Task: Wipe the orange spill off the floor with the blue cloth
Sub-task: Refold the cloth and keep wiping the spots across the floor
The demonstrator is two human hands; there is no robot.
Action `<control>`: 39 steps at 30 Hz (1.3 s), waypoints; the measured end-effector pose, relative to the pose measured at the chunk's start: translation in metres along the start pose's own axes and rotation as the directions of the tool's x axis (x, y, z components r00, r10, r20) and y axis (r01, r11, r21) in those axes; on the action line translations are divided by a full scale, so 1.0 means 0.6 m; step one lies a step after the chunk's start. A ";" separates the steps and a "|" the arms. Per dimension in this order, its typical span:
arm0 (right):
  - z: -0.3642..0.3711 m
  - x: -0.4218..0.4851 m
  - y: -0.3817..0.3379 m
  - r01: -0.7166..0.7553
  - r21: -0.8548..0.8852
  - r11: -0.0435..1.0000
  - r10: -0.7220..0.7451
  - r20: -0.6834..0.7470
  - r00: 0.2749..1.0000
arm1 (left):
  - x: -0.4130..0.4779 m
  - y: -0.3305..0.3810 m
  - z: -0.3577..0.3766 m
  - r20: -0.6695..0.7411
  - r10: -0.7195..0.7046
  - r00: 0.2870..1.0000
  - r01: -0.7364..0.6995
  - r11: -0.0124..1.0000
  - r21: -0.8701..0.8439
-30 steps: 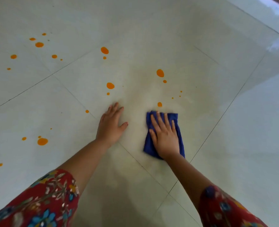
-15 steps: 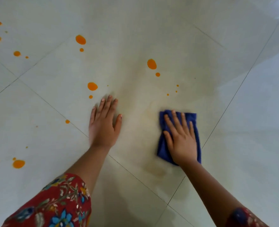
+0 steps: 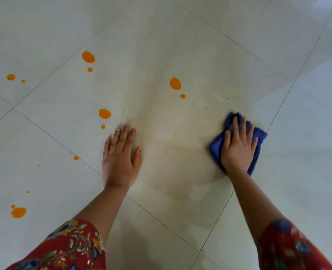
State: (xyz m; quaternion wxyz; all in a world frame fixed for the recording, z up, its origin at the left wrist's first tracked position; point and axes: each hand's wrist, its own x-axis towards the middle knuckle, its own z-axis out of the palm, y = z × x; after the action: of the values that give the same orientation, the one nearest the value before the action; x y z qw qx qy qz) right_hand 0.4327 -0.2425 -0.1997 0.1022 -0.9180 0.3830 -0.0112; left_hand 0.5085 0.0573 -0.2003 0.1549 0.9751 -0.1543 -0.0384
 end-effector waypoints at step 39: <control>0.038 0.074 -0.197 0.800 0.050 0.598 -0.797 0.145 0.587 | 0.000 -0.002 0.003 -0.005 -0.004 1.000 0.004 0.999 0.037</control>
State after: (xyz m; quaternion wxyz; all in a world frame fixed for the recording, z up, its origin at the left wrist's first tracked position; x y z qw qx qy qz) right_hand 0.5491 -0.1890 -0.2012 0.1057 -0.9912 -0.0780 0.0180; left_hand 0.5085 0.0578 -0.2024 0.1372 0.9782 -0.1526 -0.0332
